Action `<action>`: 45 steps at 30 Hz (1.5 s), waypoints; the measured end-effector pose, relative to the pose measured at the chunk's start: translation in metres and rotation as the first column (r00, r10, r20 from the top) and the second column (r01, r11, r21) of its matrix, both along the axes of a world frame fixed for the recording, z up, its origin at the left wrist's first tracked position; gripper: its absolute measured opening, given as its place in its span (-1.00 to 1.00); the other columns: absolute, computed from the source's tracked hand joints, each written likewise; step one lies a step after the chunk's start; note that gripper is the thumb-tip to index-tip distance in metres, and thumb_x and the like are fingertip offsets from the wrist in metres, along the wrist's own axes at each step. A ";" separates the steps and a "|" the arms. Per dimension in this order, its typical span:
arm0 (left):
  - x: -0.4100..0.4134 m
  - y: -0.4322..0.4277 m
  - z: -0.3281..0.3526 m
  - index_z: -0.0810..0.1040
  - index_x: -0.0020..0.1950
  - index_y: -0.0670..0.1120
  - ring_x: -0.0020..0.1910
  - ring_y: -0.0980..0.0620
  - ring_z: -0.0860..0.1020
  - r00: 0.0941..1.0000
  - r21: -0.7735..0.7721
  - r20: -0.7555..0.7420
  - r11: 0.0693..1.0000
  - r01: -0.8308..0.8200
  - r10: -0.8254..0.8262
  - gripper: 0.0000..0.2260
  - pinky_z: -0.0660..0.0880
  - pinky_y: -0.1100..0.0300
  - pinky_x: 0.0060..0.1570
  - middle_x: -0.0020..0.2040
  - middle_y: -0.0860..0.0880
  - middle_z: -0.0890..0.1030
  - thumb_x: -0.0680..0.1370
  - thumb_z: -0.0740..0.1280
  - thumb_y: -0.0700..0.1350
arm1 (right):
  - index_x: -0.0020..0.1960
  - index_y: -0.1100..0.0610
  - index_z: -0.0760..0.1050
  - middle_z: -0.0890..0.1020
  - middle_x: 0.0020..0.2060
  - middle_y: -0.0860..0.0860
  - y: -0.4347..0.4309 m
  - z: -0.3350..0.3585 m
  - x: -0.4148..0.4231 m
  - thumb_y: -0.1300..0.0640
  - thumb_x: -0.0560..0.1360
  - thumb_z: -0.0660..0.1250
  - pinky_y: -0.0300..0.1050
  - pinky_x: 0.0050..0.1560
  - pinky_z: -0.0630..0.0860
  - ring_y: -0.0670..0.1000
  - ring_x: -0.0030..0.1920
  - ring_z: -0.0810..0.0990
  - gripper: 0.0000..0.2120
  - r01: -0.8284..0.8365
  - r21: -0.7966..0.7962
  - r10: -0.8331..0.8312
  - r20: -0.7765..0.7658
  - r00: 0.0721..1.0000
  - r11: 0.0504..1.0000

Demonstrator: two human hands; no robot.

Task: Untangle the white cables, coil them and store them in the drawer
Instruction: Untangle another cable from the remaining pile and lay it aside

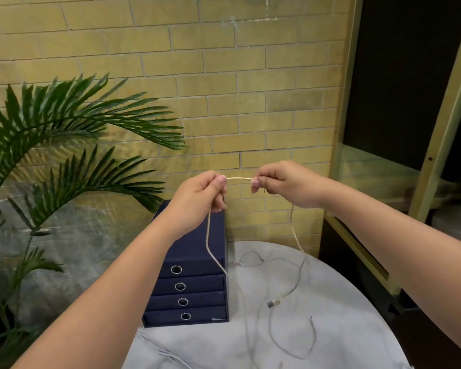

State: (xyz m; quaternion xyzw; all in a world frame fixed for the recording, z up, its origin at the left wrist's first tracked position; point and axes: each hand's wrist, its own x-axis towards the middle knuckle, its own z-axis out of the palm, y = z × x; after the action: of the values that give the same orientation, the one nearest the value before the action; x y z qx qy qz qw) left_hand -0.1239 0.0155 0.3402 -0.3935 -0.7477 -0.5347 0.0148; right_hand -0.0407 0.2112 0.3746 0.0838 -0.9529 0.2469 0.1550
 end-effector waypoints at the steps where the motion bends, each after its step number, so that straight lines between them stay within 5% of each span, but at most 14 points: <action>1: -0.003 -0.004 -0.001 0.48 -0.18 -0.08 -0.42 0.12 0.48 1.000 0.024 -0.011 0.999 -0.024 0.024 -0.74 0.53 0.11 -0.23 -0.45 0.07 0.47 0.66 0.14 -0.07 | -0.04 0.11 0.58 0.38 -0.41 -0.10 0.004 -0.001 0.001 0.03 0.61 0.17 -0.38 -0.42 0.29 -0.20 -0.48 0.31 -0.75 0.007 -0.024 -0.006 0.013 1.000 1.000; 5: -0.017 -0.025 -0.010 0.46 -0.22 -0.03 -0.46 0.11 0.25 0.990 0.120 0.054 0.984 -0.133 0.127 -0.71 0.24 0.27 -0.46 -0.47 0.12 0.30 0.66 0.13 -0.02 | -0.03 0.12 0.56 0.36 -0.39 -0.04 0.028 -0.009 0.013 0.04 0.62 0.13 -0.34 -0.44 0.25 -0.11 -0.44 0.26 -0.73 0.072 -0.121 -0.065 0.060 0.996 0.990; 10: -0.016 -0.028 -0.015 0.50 -0.24 0.03 -0.44 0.10 0.27 0.990 0.000 0.098 0.994 -0.106 0.106 -0.72 0.24 0.21 -0.44 -0.48 0.14 0.34 0.63 0.18 0.03 | -0.06 0.10 0.55 0.35 -0.40 -0.05 0.032 -0.013 0.019 0.02 0.62 0.12 -0.34 -0.43 0.26 -0.11 -0.44 0.26 -0.73 0.084 -0.117 -0.075 0.080 0.994 0.990; 16: 0.008 -0.003 0.003 0.58 -0.01 0.05 -0.51 0.24 0.34 0.975 -0.253 -0.200 0.956 -0.147 0.097 -0.77 0.24 0.30 -0.42 -0.47 0.16 0.37 0.65 0.14 0.03 | -0.04 0.10 0.54 0.35 -0.42 -0.06 0.013 -0.008 0.015 0.00 0.63 0.10 -0.33 -0.46 0.26 -0.12 -0.47 0.26 -0.71 0.064 -0.095 -0.056 0.082 0.995 0.993; 23: 0.006 -0.004 0.009 0.57 -0.02 0.11 -0.51 0.19 0.32 0.931 -0.241 -0.333 0.941 -0.238 0.150 -0.77 0.21 0.26 -0.43 -0.48 0.11 0.35 0.66 0.12 0.02 | 0.08 0.02 0.51 0.40 -0.41 -0.10 0.001 -0.009 0.021 0.02 0.63 0.11 -0.22 -0.35 0.27 -0.11 -0.39 0.33 -0.79 0.063 0.116 -0.059 -0.037 0.998 0.991; 31: -0.008 -0.009 0.005 0.58 0.10 0.06 -0.52 0.12 0.30 0.866 -0.299 -0.490 0.915 -0.271 0.097 -0.80 0.20 0.25 -0.46 -0.49 0.10 0.38 0.65 0.16 -0.03 | 0.09 -0.13 0.49 0.57 -0.25 -0.05 -0.007 -0.012 0.031 -0.03 0.63 0.06 -0.20 -0.24 0.34 -0.14 -0.31 0.41 -0.77 -0.011 0.346 -0.018 0.078 0.997 0.938; 35: -0.005 -0.015 -0.003 0.55 0.15 0.08 -0.25 0.23 0.55 0.730 -0.363 -0.681 0.890 -0.276 -0.052 -0.81 0.45 0.19 -0.30 -0.19 0.16 0.62 0.64 0.18 -0.10 | 0.12 -0.10 0.49 0.49 -0.37 -0.06 0.006 -0.011 0.033 -0.02 0.63 0.05 -0.21 -0.30 0.30 -0.12 -0.37 0.37 -0.75 0.036 0.382 -0.071 0.078 0.994 0.923; 37: -0.005 -0.016 -0.013 0.53 0.21 0.10 -0.10 0.03 0.62 0.634 -0.418 -0.758 0.859 -0.295 -0.151 -0.74 0.55 0.08 -0.19 0.00 0.11 0.65 0.61 0.21 -0.19 | 0.13 -0.08 0.50 0.45 -0.40 -0.11 0.011 -0.013 0.033 0.00 0.64 0.05 -0.26 -0.28 0.29 -0.14 -0.38 0.36 -0.75 0.041 0.429 -0.086 0.087 0.992 0.902; 42: -0.007 -0.016 -0.026 0.53 0.26 0.10 -0.22 -0.04 0.62 0.478 -0.494 -0.826 0.794 -0.356 -0.299 -0.62 0.36 0.23 -0.27 -0.02 0.08 0.66 0.54 0.31 -0.28 | 0.11 -0.06 0.51 0.42 -0.44 -0.10 0.014 -0.019 0.031 0.05 0.64 0.07 -0.21 -0.29 0.29 -0.12 -0.42 0.34 -0.76 0.009 0.455 -0.072 0.120 0.990 0.890; 45: -0.007 -0.018 -0.028 0.49 0.30 0.11 -0.13 -0.01 0.63 0.508 -0.498 -0.811 0.796 -0.343 -0.289 -0.66 0.41 0.26 -0.19 0.04 0.10 0.66 0.59 0.26 -0.22 | 0.10 -0.06 0.51 0.37 -0.48 -0.09 0.012 -0.019 0.031 0.05 0.64 0.07 -0.23 -0.33 0.24 -0.12 -0.44 0.31 -0.76 0.002 0.439 -0.070 0.139 0.988 0.898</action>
State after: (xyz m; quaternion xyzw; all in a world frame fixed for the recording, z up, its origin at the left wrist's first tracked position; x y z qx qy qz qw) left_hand -0.1306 -0.0021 0.3121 -0.5751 -0.7736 0.0017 0.2661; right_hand -0.0094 0.2228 0.3552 0.0797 -0.9943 0.0291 0.0639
